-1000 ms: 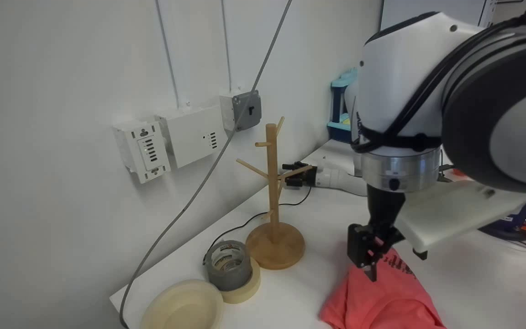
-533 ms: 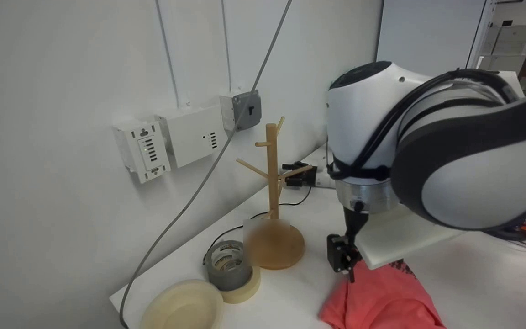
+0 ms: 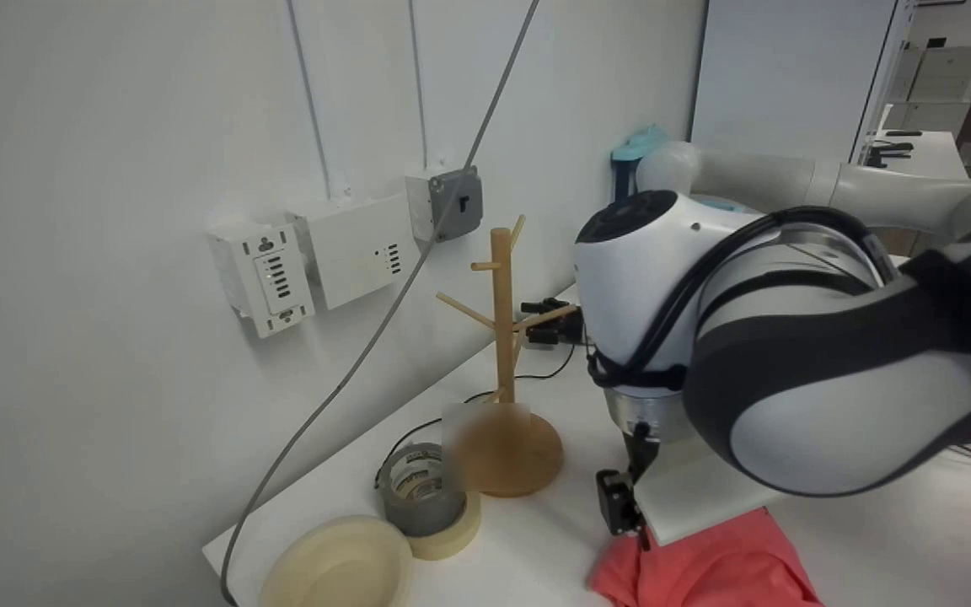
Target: Unfold the shirt
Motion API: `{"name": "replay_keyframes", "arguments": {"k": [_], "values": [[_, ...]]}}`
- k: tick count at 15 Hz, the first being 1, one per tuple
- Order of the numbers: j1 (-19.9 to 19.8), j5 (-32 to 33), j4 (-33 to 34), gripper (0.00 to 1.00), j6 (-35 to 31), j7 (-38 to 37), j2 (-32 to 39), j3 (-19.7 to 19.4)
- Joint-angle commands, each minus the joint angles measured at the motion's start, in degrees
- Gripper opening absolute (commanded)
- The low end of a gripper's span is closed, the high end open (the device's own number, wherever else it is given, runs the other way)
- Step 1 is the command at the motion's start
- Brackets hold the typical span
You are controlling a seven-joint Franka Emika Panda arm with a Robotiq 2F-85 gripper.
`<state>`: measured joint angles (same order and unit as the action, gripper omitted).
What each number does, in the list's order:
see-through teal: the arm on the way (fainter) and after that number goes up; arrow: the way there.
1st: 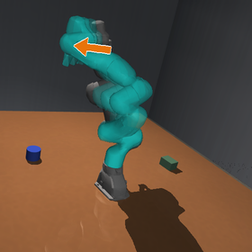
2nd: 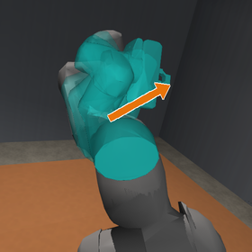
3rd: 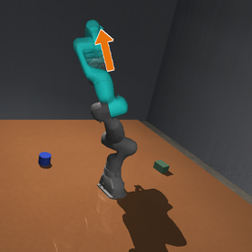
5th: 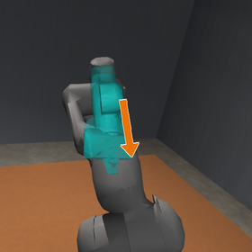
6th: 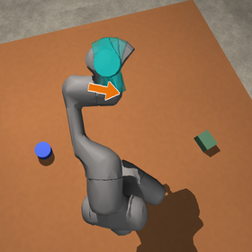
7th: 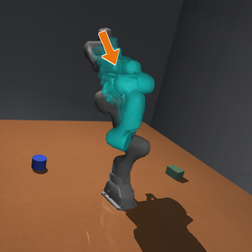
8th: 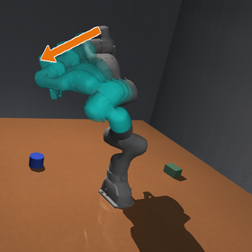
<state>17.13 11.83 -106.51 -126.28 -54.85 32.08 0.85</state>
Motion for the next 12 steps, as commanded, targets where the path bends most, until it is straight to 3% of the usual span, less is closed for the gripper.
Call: {"name": "replay_keyframes", "arguments": {"k": [1,12], "values": [[1.6,0.7,2.9,1.00,0.6,-1.9,3.0,-1.1],[2.8,0.2,8.2,1.00,1.4,-2.3,8.7,-1.6]]}}
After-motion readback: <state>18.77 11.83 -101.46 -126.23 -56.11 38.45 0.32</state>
